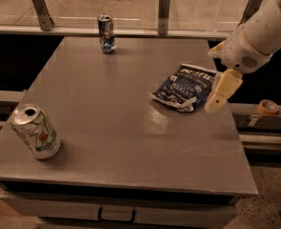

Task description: Move blue chip bag near 7up can

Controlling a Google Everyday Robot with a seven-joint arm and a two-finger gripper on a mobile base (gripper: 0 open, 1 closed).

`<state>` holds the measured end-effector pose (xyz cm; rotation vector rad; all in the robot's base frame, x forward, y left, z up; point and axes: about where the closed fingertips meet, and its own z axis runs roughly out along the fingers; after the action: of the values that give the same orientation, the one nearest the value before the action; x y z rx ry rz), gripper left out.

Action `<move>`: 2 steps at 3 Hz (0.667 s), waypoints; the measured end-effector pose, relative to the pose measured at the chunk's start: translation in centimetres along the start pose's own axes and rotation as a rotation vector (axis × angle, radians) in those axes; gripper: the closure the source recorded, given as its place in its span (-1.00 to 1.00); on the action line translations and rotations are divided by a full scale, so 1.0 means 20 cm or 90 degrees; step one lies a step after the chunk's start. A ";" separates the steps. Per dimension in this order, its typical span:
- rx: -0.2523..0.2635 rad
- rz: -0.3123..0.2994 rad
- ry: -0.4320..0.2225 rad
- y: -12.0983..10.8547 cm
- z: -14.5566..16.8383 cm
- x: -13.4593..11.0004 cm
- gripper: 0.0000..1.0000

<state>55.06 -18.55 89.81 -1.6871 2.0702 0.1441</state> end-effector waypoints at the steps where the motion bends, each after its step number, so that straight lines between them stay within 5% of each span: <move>1: -0.005 0.040 -0.038 -0.10 0.20 -0.02 -1.00; 2: -0.009 0.077 -0.058 -0.14 0.33 -0.06 -0.63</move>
Offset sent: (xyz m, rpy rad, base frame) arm 0.0666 0.0415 -0.0671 0.1804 0.0534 -0.1404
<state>59.76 -15.82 84.99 -1.5353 2.1073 0.2697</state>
